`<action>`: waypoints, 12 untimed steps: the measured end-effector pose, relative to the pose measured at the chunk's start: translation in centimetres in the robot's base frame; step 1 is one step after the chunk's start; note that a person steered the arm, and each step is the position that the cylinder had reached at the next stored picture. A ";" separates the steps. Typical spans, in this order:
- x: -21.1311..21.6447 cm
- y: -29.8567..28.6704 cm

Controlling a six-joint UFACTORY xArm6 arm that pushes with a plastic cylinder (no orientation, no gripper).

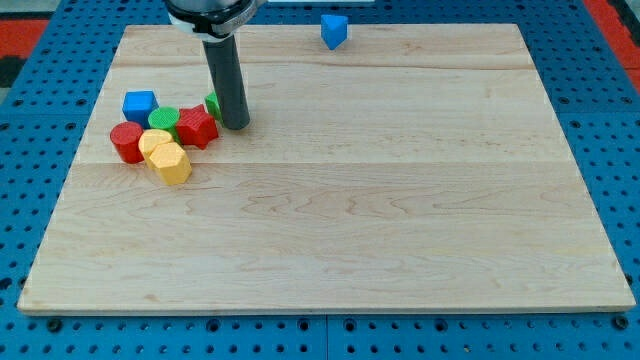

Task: Push the green star to the top right of the green circle

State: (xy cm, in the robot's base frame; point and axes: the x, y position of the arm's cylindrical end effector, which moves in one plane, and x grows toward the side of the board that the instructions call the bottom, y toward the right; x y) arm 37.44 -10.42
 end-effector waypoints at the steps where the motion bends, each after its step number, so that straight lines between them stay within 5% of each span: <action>1: -1.2 1.0; 4: -5.2 3.3; 12: -5.5 -18.5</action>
